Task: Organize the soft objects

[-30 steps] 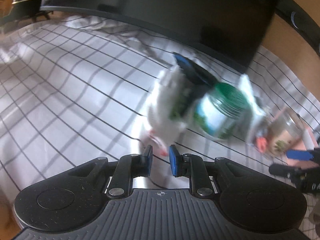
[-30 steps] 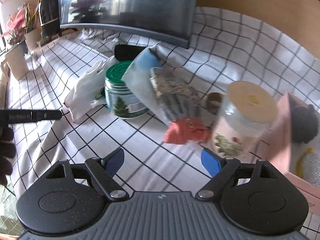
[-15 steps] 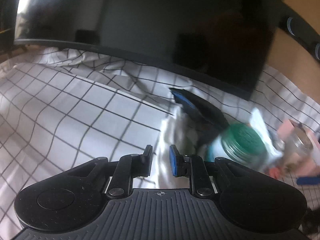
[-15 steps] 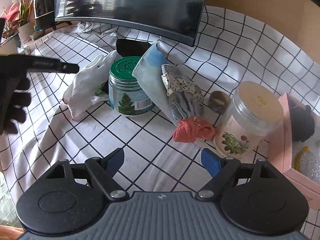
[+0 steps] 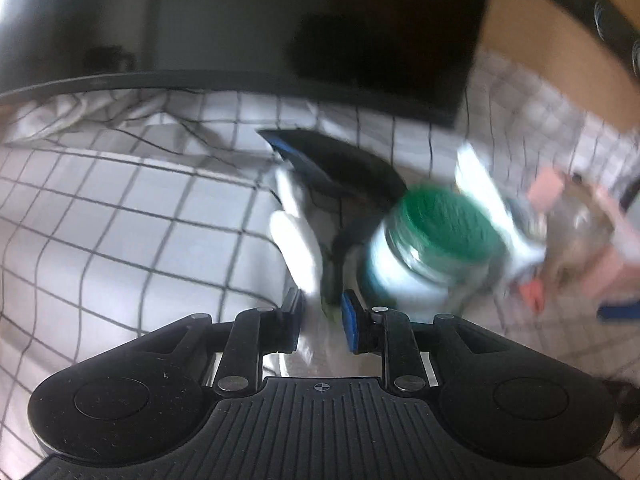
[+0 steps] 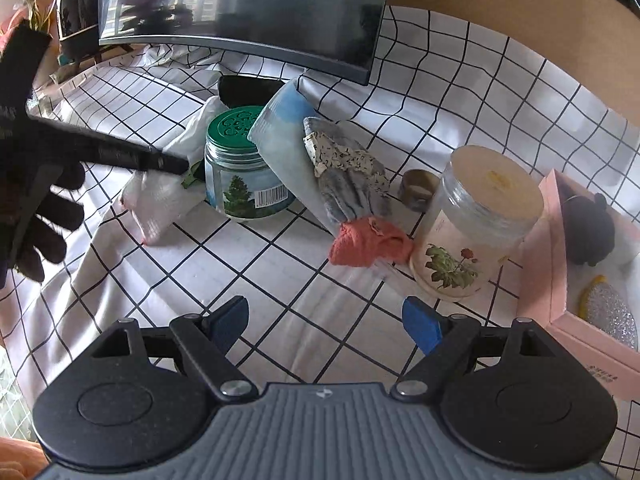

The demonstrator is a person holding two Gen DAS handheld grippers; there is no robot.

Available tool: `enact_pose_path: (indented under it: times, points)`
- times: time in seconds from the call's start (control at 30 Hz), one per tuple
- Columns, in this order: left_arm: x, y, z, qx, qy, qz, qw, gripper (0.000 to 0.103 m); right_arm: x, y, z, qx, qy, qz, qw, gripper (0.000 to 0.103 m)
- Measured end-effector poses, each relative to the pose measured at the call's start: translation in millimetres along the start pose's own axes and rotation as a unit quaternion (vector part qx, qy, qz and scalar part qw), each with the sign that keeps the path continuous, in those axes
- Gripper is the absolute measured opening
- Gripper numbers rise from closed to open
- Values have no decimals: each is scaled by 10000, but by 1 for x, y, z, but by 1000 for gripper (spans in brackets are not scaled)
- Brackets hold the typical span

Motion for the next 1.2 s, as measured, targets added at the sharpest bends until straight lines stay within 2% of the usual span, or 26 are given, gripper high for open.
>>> enact_pose_path:
  times: [0.1, 0.17, 0.37, 0.47, 0.57, 0.7, 0.83, 1.03, 1.13, 1.2]
  points:
    - [-18, 8, 8, -218, -322, -387, 9985, 26, 2, 1, 3, -33, -13, 34, 10000, 85]
    - [-21, 9, 10, -266, -384, -342, 9983, 27, 4, 3, 6, -80, -14, 65, 9999, 85]
    - [-25, 6, 8, 272, -321, -228, 9989, 26, 9, 10, 15, -287, -101, 147, 9994, 85]
    - [-26, 2, 9, 249, -398, -175, 9987, 26, 14, 14, 20, -306, -96, 204, 9993, 85]
    - [-26, 5, 11, 244, -501, -44, 9984, 16, 20, 13, 25, -311, -9, 314, 9990, 85]
    - [-21, 10, 12, 339, -622, 252, 9972, 13, 31, 5, 30, -185, 99, 491, 9986, 85]
    - [5, 7, 5, 443, -711, 754, 9936, 13, 52, -22, 27, 204, 116, 833, 9962, 85]
    - [46, -11, -29, 737, -888, 1344, 9842, 13, 72, -85, 15, 478, -164, 1157, 9920, 85]
    - [59, -12, -51, 976, -900, 1447, 9805, 13, 72, -118, -4, 788, -315, 1145, 9898, 85]
    - [65, -7, -66, 1204, -788, 1477, 9785, 13, 60, -141, -24, 1096, -352, 962, 9887, 84]
Point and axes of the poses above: each gripper's, at about its wrist camera, not at the fingertips, and x roughly against the way its jaws point, z to its right, y to its underside, the point moved 5 cm from there along -x, roughly the way its jaws point, and after that the axes turned 10 degrees about -z, right-handed, at the moved point
